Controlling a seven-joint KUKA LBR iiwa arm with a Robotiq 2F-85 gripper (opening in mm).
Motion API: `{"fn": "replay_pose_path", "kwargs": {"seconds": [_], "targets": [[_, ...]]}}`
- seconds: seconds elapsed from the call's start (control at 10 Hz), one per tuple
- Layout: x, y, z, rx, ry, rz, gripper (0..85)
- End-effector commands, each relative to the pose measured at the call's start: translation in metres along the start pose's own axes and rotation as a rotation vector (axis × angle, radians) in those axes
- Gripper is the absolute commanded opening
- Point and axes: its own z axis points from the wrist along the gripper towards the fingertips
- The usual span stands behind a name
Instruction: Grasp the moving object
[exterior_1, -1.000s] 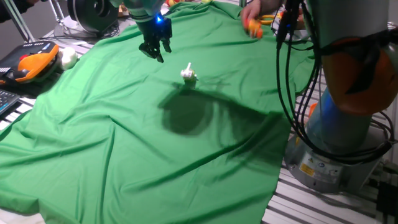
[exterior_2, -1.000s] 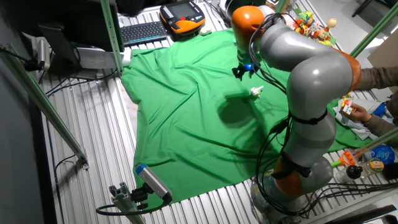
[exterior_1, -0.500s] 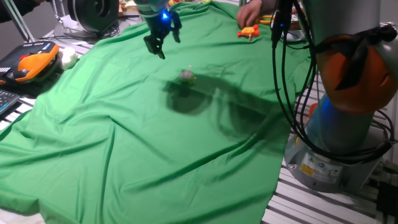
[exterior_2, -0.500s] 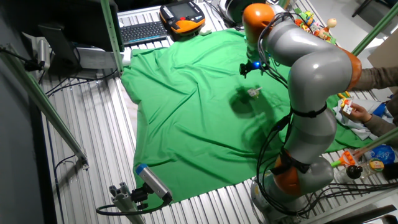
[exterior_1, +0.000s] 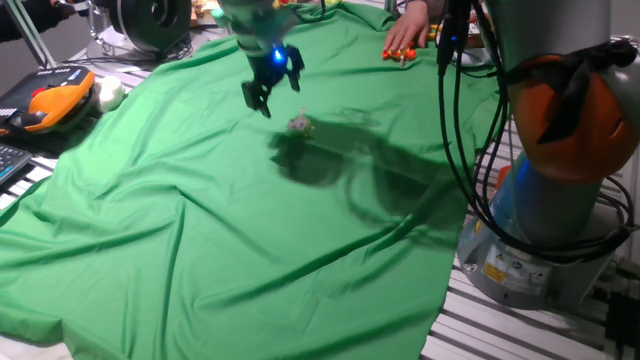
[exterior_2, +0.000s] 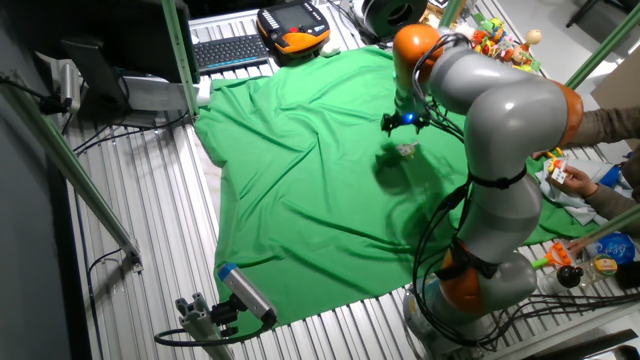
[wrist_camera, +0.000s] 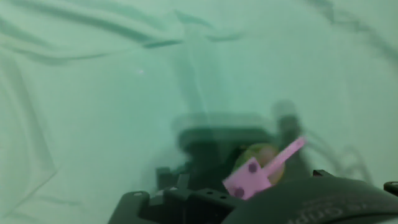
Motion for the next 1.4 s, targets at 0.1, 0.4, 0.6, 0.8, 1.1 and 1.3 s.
{"fn": "replay_pose_path", "kwargs": {"seconds": [0.1,0.4,0.6,0.8,1.1,1.3], "targets": [[0.007,0.001,0.005,0.0,-0.012,0.013,85.0],[0.007,0.001,0.005,-0.026,-0.039,0.028,85.0],[0.007,-0.002,0.011,-0.038,-0.037,0.017,85.0],[0.007,-0.002,0.011,-0.046,0.014,0.03,85.0],[0.007,-0.002,0.011,-0.009,0.096,0.09,85.0],[0.007,-0.02,0.02,-0.004,0.109,0.099,85.0]]}}
